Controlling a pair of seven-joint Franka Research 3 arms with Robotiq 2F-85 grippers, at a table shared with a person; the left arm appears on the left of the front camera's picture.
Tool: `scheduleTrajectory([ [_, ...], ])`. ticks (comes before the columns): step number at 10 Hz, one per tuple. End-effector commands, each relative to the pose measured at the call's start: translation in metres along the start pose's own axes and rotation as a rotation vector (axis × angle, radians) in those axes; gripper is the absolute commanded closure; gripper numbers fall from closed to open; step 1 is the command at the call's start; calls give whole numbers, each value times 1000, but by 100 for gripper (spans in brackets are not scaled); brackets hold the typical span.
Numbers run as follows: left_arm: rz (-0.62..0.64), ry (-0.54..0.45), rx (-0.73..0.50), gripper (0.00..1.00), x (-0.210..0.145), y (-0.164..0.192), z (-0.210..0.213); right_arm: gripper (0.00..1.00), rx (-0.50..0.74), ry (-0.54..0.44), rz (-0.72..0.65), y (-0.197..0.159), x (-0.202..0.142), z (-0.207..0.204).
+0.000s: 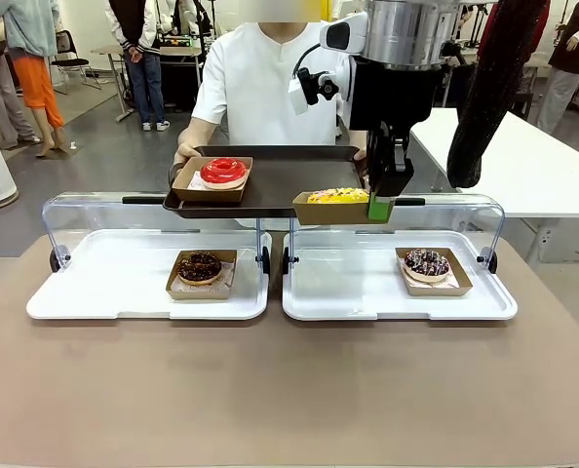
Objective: Provide the desired donut to the person.
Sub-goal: Place the picked Paper togo box onto the Handle tray extended by the person.
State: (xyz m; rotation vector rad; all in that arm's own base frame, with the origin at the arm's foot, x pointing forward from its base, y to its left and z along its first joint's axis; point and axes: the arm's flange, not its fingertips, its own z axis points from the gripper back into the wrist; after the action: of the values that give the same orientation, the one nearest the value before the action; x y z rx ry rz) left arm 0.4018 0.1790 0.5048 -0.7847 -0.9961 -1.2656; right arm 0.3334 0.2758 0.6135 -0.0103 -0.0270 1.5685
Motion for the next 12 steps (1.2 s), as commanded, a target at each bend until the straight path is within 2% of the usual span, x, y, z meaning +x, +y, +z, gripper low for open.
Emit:
scheduleTrajectory([
  [1, -6, -8, 6, 0, 1, -1, 1, 98, 0, 0, 0, 0, 0, 0],
  [4, -6, -8, 6, 0, 1, -1, 1, 98, -98, 0, -50, -25, 13, 28],
  [7, -6, -8, 6, 0, 1, -1, 1, 98, -146, 2, -76, -82, 14, 37],
  [10, -6, -8, 6, 0, 1, -1, 1, 98, -96, -61, 60, -136, 3, 26],
  [12, -6, -8, 6, 0, 1, -1, 1, 98, -86, -57, 116, -157, -3, 18],
])
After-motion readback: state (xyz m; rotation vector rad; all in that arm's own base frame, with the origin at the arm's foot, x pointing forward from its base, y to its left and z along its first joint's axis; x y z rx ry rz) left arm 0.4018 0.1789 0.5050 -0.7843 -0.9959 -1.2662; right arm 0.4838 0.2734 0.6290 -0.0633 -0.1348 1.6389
